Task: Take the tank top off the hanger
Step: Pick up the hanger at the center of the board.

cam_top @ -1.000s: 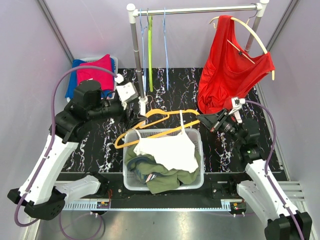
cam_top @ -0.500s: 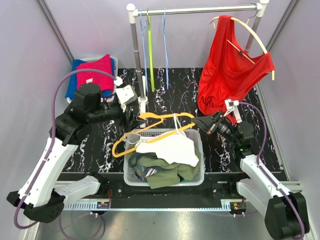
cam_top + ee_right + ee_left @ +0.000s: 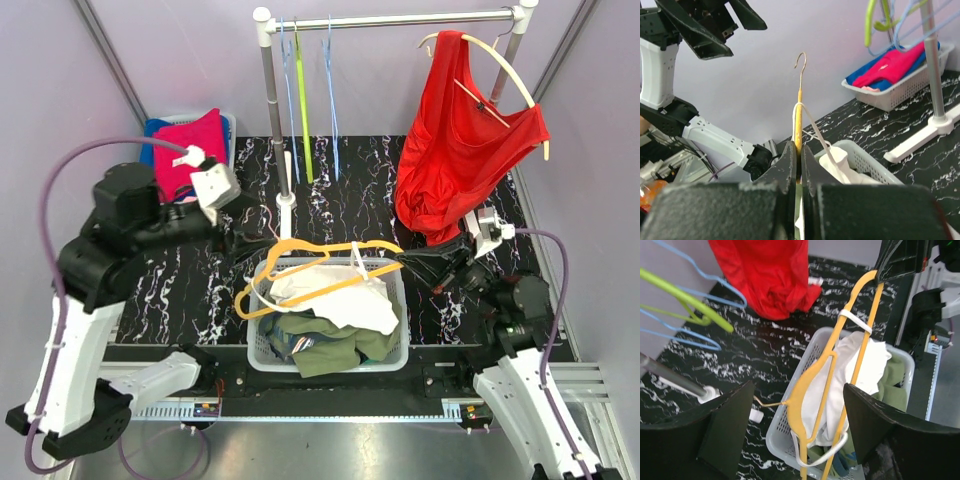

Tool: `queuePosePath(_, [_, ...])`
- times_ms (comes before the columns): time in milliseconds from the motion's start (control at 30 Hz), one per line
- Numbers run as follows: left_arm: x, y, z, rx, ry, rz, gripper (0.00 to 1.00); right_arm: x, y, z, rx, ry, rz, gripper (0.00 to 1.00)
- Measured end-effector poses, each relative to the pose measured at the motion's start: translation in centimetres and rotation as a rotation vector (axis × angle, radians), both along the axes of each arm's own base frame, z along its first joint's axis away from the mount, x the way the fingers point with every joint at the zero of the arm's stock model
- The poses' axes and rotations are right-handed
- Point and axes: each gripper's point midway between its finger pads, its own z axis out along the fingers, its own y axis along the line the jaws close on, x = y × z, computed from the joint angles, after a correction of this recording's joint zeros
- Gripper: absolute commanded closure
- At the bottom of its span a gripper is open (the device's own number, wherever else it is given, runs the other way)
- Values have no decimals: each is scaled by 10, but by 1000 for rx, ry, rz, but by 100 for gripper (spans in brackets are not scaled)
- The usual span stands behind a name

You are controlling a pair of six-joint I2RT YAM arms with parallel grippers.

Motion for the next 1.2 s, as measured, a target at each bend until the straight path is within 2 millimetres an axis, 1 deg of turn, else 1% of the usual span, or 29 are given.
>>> queuePosePath(67, [-15, 3, 17, -28, -32, -32, 23, -10, -1, 14, -15, -49, 6, 100])
queuePosePath(133, [-31, 5, 27, -43, -42, -65, 22, -15, -2, 25, -25, -84, 2, 100])
queuePosePath(233, [-57, 9, 40, -53, -49, -132, 20, -19, -3, 35, -36, -110, -4, 100])
queuePosePath(300, [-71, 11, 45, -51, -48, -172, 19, -19, -4, 38, -37, -117, -7, 100])
queuePosePath(367, [-79, 13, 41, -39, -37, -193, 20, -18, -4, 41, -33, -121, -14, 100])
queuePosePath(467, [-78, 17, 17, 0, -9, -183, 22, -16, -4, 46, -21, -131, -19, 100])
queuePosePath(533, [-75, 21, -12, 40, 33, -151, 25, -16, -5, 52, -11, -142, -21, 100])
queuePosePath(633, [-71, 28, -60, 104, 112, -102, 28, -19, -7, 65, 7, -172, -30, 100])
queuePosePath(700, [-68, 32, -85, 137, 164, -77, 29, -24, -8, 74, 15, -201, -30, 100])
queuePosePath(767, [-62, 33, -104, 153, 200, -52, 28, -29, -9, 81, 21, -227, -31, 100])
queuePosePath(933, [-49, 33, -139, 140, 244, 3, 26, -36, -10, 86, 30, -250, -29, 100])
queuePosePath(1033, [-39, 28, -152, 102, 255, 26, 25, -37, -10, 86, 34, -247, -26, 100])
queuePosePath(1100, [-32, 22, -153, 64, 260, 25, 24, -38, -10, 86, 36, -244, -25, 100])
queuePosePath(1167, [-27, 13, -147, 10, 260, 4, 20, -38, -11, 87, 39, -242, -24, 100])
queuePosePath(1200, [-25, 9, -142, -18, 257, -8, 20, -39, -11, 87, 40, -240, -22, 100])
